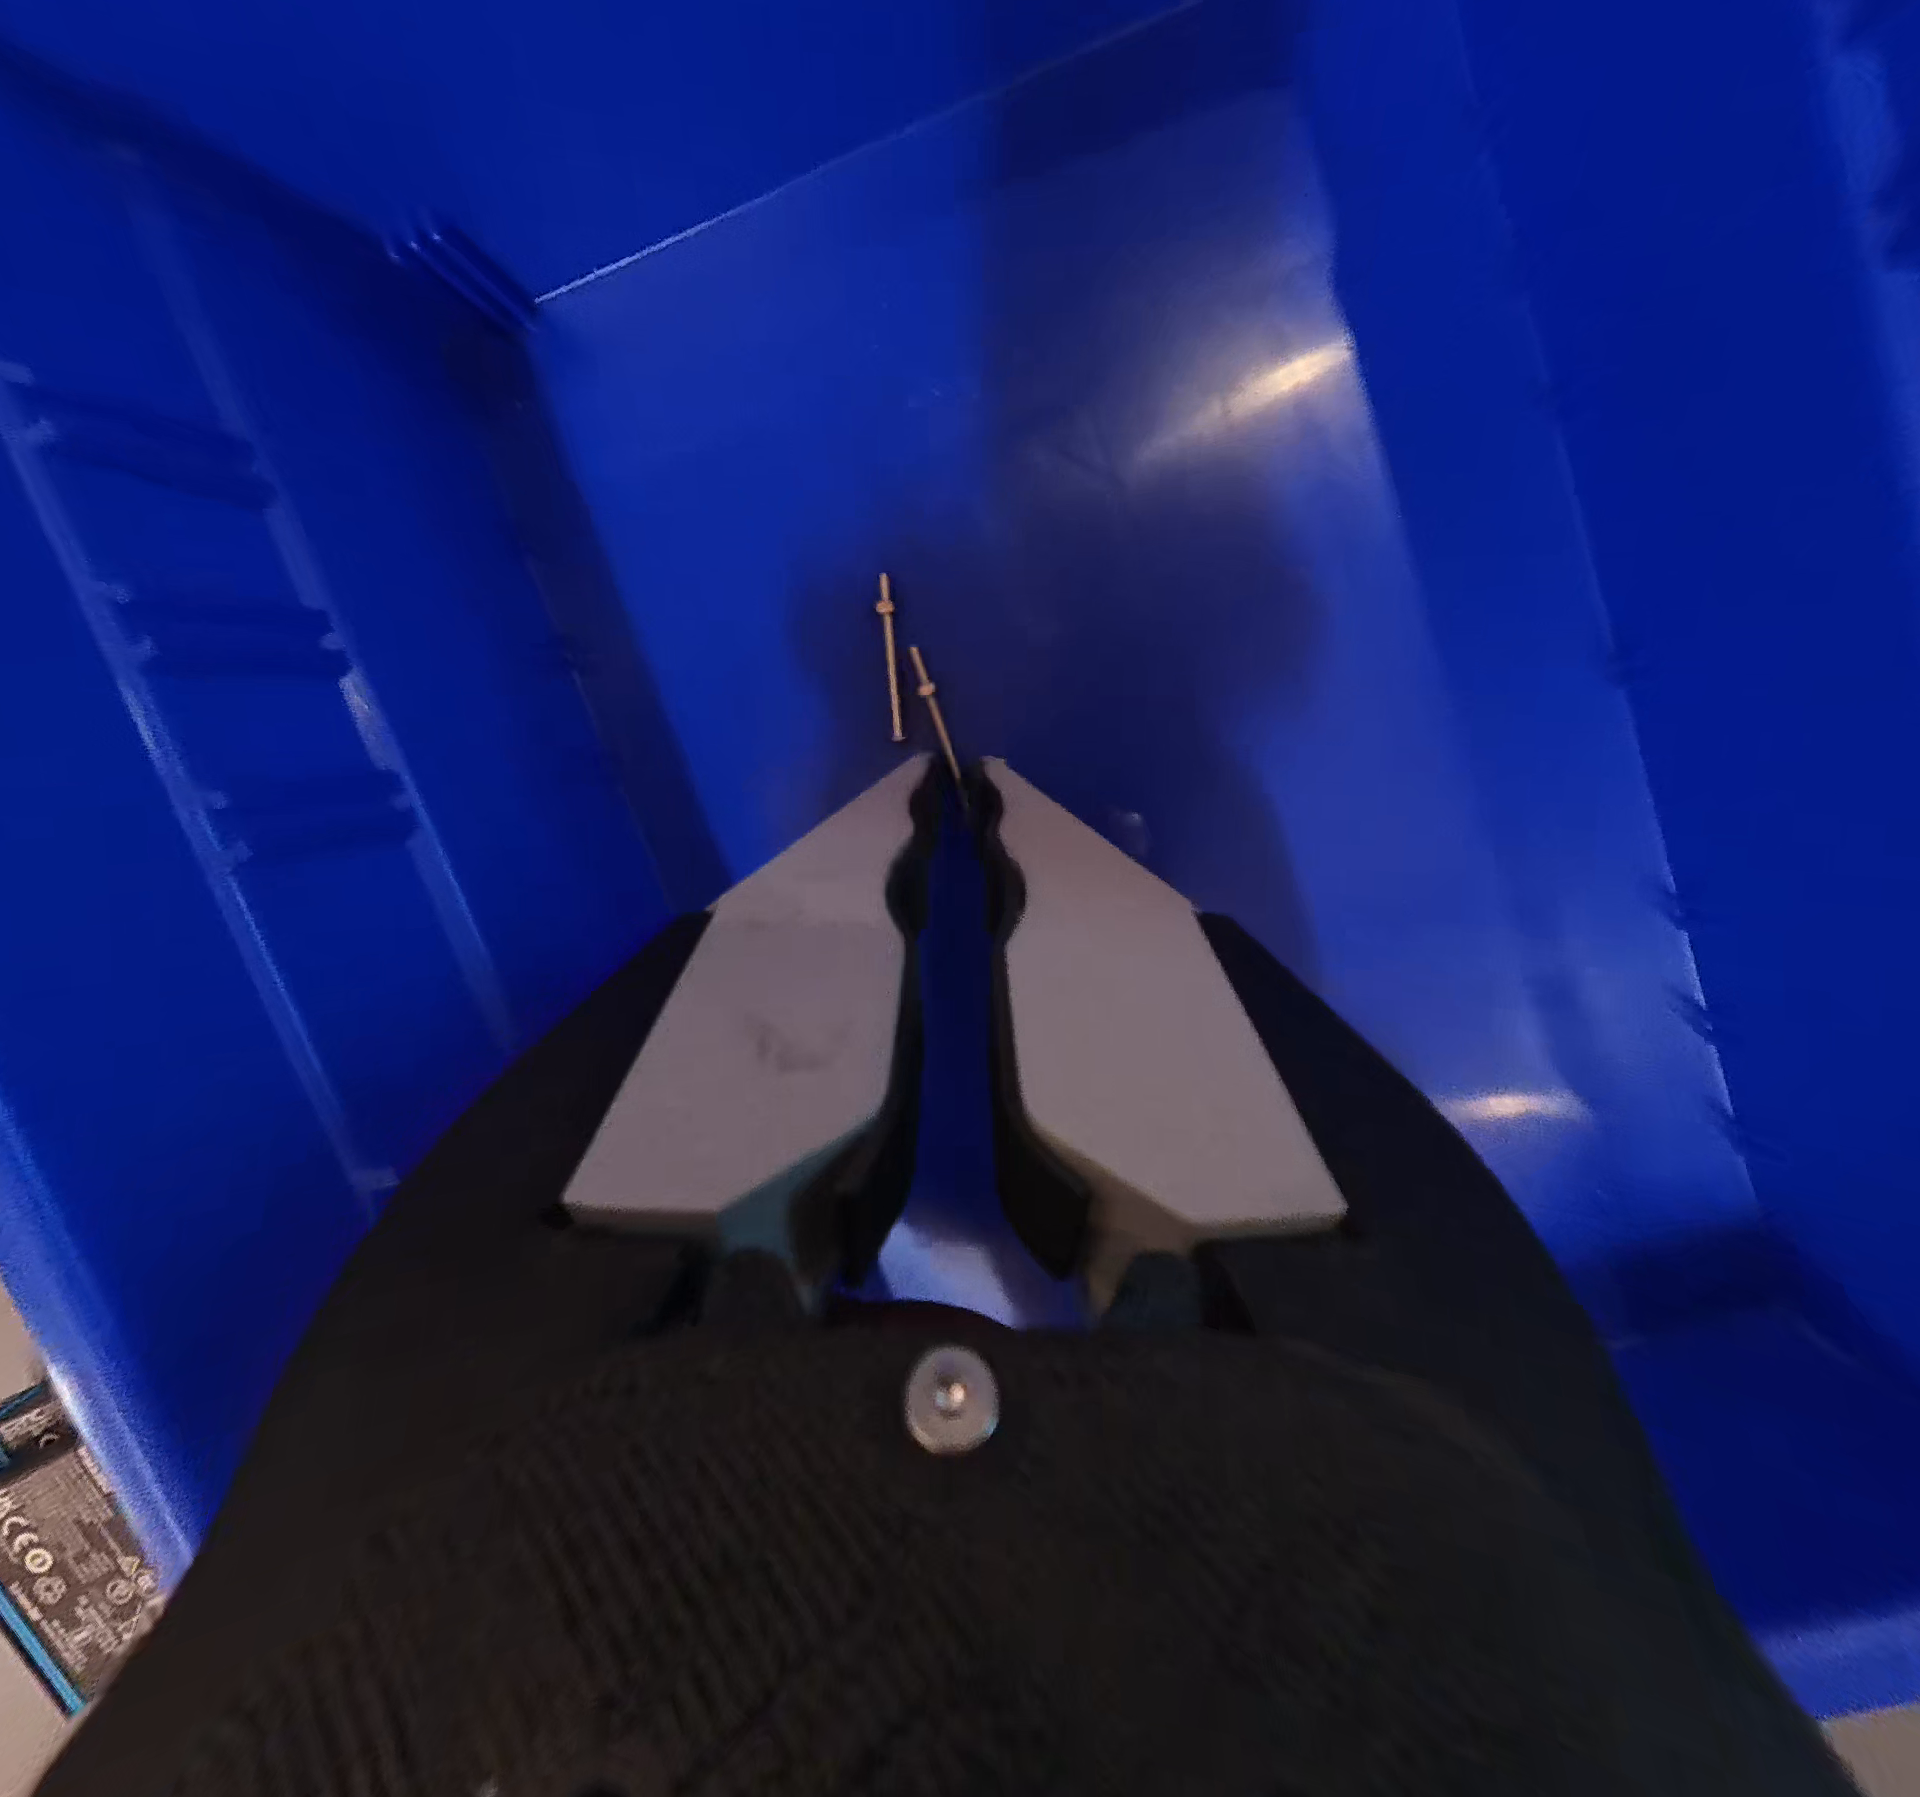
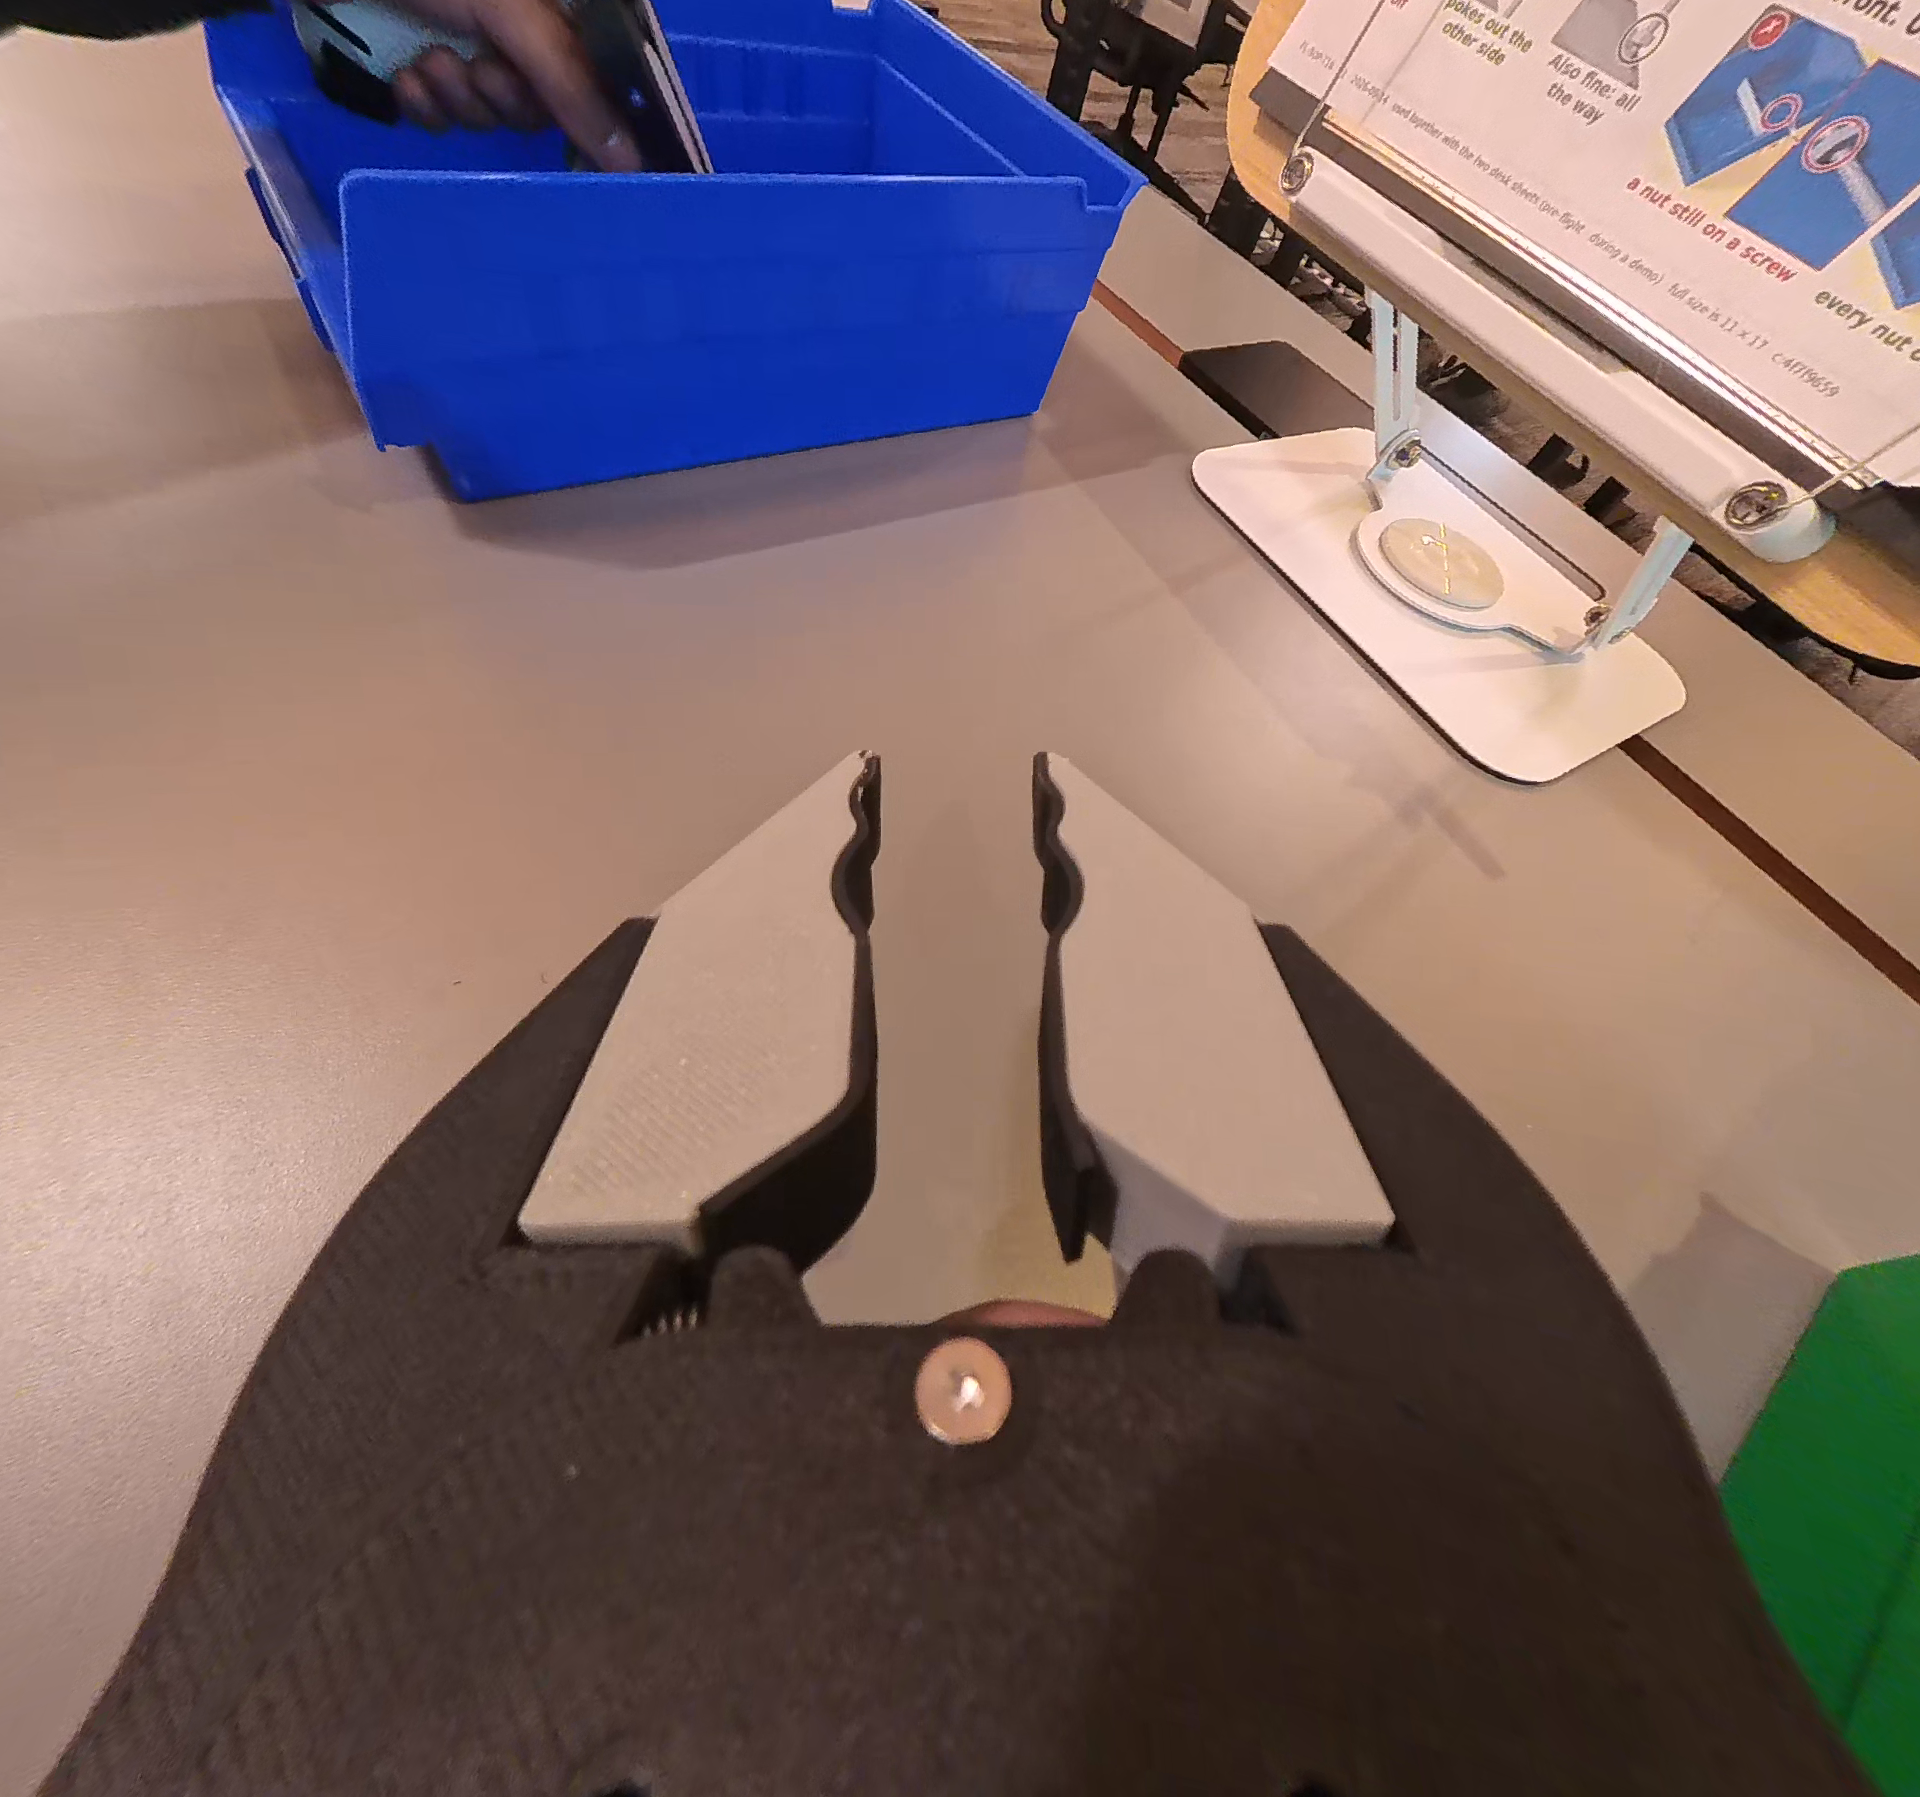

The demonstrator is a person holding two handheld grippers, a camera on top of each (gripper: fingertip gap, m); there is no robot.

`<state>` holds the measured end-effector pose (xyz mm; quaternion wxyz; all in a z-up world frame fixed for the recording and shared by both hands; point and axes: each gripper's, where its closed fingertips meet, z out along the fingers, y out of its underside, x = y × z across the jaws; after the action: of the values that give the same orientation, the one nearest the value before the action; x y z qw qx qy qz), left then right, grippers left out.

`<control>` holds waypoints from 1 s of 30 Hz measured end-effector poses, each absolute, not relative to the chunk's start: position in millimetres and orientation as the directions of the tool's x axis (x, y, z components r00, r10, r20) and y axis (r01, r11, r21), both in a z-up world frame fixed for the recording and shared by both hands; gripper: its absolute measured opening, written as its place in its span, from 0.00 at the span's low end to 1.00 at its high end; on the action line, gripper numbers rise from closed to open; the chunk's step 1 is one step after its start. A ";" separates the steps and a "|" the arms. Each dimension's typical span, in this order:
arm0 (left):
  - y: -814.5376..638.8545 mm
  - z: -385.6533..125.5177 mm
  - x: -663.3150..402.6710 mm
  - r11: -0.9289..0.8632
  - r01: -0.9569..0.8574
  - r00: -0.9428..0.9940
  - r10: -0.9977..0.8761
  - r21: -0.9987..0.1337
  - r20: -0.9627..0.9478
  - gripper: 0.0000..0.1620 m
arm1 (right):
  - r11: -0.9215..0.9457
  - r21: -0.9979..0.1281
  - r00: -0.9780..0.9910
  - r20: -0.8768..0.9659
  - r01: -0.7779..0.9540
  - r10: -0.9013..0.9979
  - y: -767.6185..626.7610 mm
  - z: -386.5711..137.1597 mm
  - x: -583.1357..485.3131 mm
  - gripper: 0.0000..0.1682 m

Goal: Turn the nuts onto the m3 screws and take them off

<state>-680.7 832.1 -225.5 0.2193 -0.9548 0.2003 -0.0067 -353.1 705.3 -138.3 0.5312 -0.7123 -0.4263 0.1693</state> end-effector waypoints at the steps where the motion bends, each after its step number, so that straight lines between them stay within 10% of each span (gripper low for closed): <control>1: 832.7 -225.6 -680.6 -0.826 -0.374 0.922 -0.381 -0.421 -0.073 0.01 | -0.071 -0.901 0.579 0.213 0.428 0.787 705.1 -137.9 -353.1 0.15; 14: 832.2 -222.1 -684.2 -0.786 -0.518 0.856 -0.471 -0.339 -0.214 0.01 | -0.058 -0.910 0.582 0.213 0.411 0.785 703.3 -130.0 -351.2 0.15; 24: 821.0 -64.5 -613.9 -0.310 -0.053 0.816 -0.562 -0.949 0.138 0.00 | -0.109 -0.929 0.589 0.130 0.353 0.798 706.7 -129.4 -348.1 0.15; 30: 746.3 -11.3 -529.0 -0.185 0.223 0.527 -0.803 -0.957 0.278 0.00 | -0.129 -0.934 0.572 0.092 0.333 0.815 705.2 -132.1 -352.1 0.16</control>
<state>-529.0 746.3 -11.3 0.5965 -0.6383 0.2273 -0.4302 -352.1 705.2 -132.1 0.5240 -0.7152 -0.4014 0.2298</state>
